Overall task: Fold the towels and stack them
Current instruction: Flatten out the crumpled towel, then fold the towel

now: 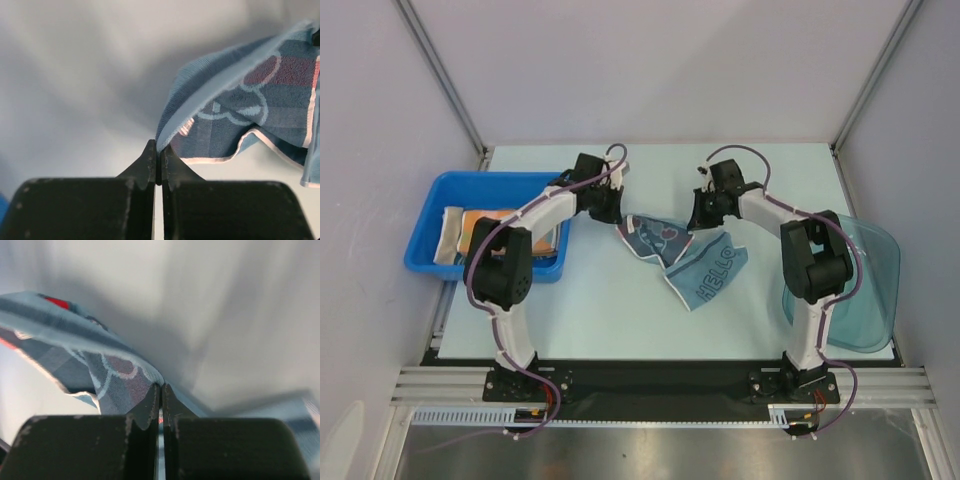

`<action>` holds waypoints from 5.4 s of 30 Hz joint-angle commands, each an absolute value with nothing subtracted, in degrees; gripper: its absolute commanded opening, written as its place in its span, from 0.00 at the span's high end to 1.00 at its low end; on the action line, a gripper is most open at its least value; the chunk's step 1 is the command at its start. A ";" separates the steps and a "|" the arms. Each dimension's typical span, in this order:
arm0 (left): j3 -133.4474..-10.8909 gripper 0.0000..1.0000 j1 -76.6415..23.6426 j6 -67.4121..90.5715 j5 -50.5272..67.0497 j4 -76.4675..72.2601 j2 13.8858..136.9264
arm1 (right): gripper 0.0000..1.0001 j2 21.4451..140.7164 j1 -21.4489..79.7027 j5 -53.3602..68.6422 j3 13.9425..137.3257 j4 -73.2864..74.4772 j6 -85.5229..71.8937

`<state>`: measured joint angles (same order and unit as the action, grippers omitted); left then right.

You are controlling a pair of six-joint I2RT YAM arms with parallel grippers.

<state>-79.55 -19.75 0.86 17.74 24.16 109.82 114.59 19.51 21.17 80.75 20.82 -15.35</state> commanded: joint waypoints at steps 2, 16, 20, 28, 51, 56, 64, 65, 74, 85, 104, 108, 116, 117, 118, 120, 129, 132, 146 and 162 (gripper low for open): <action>-89.28 1.00 -21.79 -3.24 14.95 30.84 102.75 | 1.00 102.06 19.34 9.07 85.68 22.93 -11.70; -98.71 1.00 -34.60 -4.67 15.47 51.07 74.13 | 1.00 54.37 25.05 -2.91 85.79 42.97 -6.23; -98.70 0.99 -41.38 -1.24 15.91 50.10 66.82 | 1.00 43.46 25.57 2.62 82.18 41.23 -6.42; -104.32 1.00 -46.67 3.34 16.96 53.96 66.00 | 1.00 32.17 24.35 10.10 76.28 32.26 -8.00; -131.63 1.00 -22.95 -9.05 10.36 42.90 113.95 | 1.00 90.39 14.42 12.47 81.11 -7.81 5.97; -135.70 1.00 -18.63 -7.64 16.79 37.98 124.53 | 1.00 102.90 12.22 17.40 87.88 -9.50 9.22; -124.73 1.00 -18.63 -17.40 16.26 35.69 124.02 | 1.00 108.02 12.30 20.91 87.64 -5.01 12.57; -123.15 1.00 -18.63 -18.62 16.09 34.90 122.10 | 1.00 107.06 12.83 21.44 86.41 -4.40 12.57; -103.20 1.00 -21.09 -22.41 10.73 33.66 109.53 | 1.00 93.88 19.24 16.88 71.04 5.79 13.01; -74.81 1.00 -25.93 -16.79 8.44 28.57 92.30 | 1.00 79.64 28.11 10.46 56.19 14.68 6.25; -58.53 0.77 -28.04 -5.98 7.12 27.77 86.40 | 1.00 75.23 37.88 8.78 42.45 12.57 -7.38; -58.97 0.47 -29.00 -2.56 5.10 30.23 84.64 | 1.00 77.08 38.58 8.44 42.28 13.62 -9.40; -55.21 0.43 -29.44 13.15 5.27 27.95 80.07 | 1.00 77.78 39.46 6.34 41.40 14.15 -12.48; -54.67 0.42 -29.62 14.49 5.10 27.34 79.55 | 0.99 77.87 39.46 6.15 41.22 14.32 -12.83; -54.23 0.42 -29.71 15.55 4.84 27.07 79.28 | 0.97 77.87 39.55 6.24 41.13 14.59 -13.18; -52.74 0.42 -30.06 17.57 4.31 26.37 78.84 | 0.83 78.05 39.64 6.33 40.78 14.85 -14.59; -48.43 0.47 -31.64 20.57 4.49 24.35 79.36 | 0.67 75.33 39.64 6.16 41.92 20.21 -22.75; -47.11 0.48 -31.64 21.09 3.69 23.74 79.28 | 0.58 74.09 39.38 2.73 42.98 22.85 -26.97; -41.66 0.53 -32.17 24.26 4.66 18.28 80.77 | 0.63 78.40 39.20 -1.76 37.80 13.01 -44.47; -43.51 0.42 -32.34 26.63 1.67 21.62 74.98 | 0.99 77.35 35.51 -0.62 33.31 10.01 -42.46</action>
<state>-41.91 -31.97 25.26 3.18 20.82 77.34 78.56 36.99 -0.27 34.11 10.87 -43.77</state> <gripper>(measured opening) 0.576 0.041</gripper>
